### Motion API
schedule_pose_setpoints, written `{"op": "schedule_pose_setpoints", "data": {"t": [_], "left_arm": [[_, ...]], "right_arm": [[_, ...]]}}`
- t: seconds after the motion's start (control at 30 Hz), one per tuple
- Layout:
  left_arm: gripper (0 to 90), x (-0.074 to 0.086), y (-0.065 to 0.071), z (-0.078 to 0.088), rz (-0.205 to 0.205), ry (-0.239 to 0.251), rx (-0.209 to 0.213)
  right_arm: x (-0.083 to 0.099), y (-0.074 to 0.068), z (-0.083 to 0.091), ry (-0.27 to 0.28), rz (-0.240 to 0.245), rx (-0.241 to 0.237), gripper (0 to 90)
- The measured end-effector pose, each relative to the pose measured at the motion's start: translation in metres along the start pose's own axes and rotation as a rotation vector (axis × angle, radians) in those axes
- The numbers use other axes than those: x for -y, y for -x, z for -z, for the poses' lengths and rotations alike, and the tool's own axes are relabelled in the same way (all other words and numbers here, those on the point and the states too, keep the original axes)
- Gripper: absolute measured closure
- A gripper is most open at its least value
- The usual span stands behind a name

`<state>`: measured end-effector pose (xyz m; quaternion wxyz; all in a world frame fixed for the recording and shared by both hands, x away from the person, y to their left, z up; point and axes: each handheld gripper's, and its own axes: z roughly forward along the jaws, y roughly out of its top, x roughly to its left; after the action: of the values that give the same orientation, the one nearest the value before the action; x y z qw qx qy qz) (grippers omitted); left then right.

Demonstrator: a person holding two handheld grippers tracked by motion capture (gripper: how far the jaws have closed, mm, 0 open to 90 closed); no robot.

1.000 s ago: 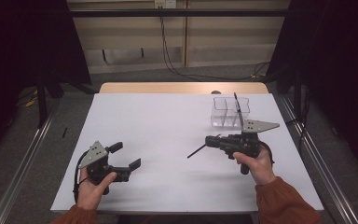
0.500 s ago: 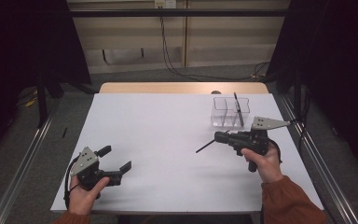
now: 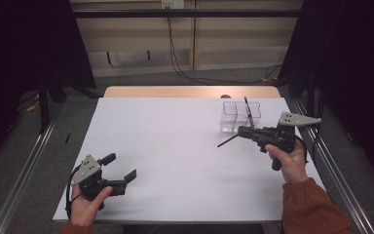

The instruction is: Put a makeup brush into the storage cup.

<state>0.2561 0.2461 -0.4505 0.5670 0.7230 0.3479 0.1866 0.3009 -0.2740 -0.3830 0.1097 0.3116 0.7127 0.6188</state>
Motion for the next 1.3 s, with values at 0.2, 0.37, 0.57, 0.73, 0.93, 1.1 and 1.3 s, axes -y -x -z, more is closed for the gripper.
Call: {"op": "schedule_pose_setpoints", "data": {"t": [0.2,0.37,0.57,0.73,0.93,1.1,1.3], "left_arm": [[3.0,0.000,-0.001,-0.001,-0.013,-0.008,-0.006],[3.0,0.001,0.000,-0.002,-0.025,-0.018,-0.004],[3.0,0.001,0.000,-0.003,-0.034,-0.022,0.011],[3.0,0.001,-0.001,-0.002,-0.034,-0.023,0.009],[2.9,0.001,0.000,-0.002,-0.035,-0.020,0.014],[3.0,0.001,-0.001,-0.001,-0.021,-0.019,0.023],[3.0,0.001,-0.001,-0.002,-0.037,-0.025,0.015]], "right_arm": [[-0.009,0.014,0.015,0.012,-0.012,0.058,85.4],[-0.017,0.026,0.023,0.015,-0.016,0.108,85.4],[-0.029,0.038,0.029,0.015,-0.020,0.144,85.3],[-0.032,0.046,0.030,0.002,-0.040,0.177,85.4],[-0.041,0.054,0.032,-0.004,-0.038,0.210,85.4],[-0.050,0.063,0.034,-0.027,-0.042,0.252,85.4],[-0.055,0.076,0.035,-0.057,-0.060,0.316,85.3]]}}
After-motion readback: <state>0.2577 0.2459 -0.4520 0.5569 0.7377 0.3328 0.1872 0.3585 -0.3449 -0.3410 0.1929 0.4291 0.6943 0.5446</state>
